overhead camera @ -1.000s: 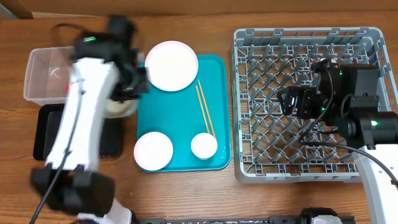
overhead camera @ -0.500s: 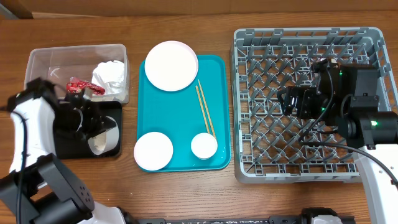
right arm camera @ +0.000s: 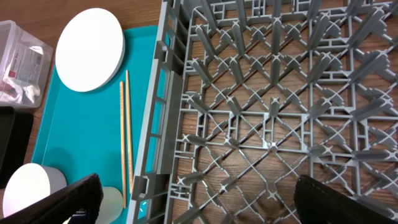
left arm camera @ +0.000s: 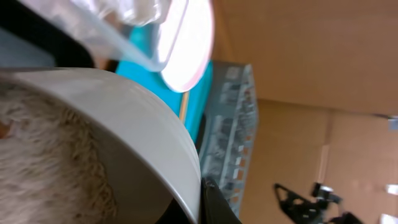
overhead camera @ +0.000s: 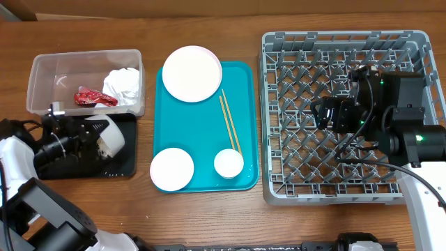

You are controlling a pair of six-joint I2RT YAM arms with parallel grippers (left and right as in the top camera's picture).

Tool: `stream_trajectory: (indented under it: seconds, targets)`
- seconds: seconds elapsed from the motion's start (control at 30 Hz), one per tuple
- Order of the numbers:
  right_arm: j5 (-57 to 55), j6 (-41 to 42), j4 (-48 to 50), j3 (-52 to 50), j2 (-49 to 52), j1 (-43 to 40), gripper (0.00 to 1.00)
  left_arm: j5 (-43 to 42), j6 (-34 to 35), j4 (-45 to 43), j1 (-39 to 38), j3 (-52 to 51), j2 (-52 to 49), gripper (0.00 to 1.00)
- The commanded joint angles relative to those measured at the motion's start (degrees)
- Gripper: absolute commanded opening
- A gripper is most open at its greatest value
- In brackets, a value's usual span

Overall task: Sort waste into correct bins and load items into the dishwasher
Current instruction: 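Tip the rice bowl over the black tray to dump the rice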

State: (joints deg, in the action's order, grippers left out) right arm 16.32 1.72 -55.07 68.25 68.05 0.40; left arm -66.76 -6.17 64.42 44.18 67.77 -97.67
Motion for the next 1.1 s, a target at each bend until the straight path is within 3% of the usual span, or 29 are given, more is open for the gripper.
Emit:
stream_trajectory:
  seconds: [0.0,0.37,0.6,0.73,0.87,1.0,1.07]
  targets:
    - [0.5,0.0,0.1,1.1,-0.1,-0.2,1.00,-6.8,-1.1,-0.2,2.8,0.0,-0.1,0.04]
    - [0.5,0.0,0.1,1.1,-0.1,-0.2,1.00,-12.8,2.6,-0.1,6.5,0.0,-4.3,0.04]
    - [0.5,0.0,0.1,1.1,-0.1,-0.2,1.00,-12.9,9.7,0.8,6.5,0.0,-7.1,0.04]
    - [0.5,0.0,0.1,1.1,-0.1,-0.2,1.00,-18.7,10.1,2.9,6.5,0.0,-7.1,0.04]
    - [0.5,0.0,0.0,1.1,-0.1,-0.2,1.00,-18.9,10.1,3.6,6.5,0.0,-7.1,0.04]
    - [0.5,0.0,0.1,1.1,-0.1,-0.2,1.00,-17.0,13.0,-5.1,6.6,0.0,-7.1,0.04]
    - [0.5,0.0,0.0,1.1,-0.1,-0.2,1.00,-19.6,14.7,-0.3,6.5,0.0,-7.1,0.04]
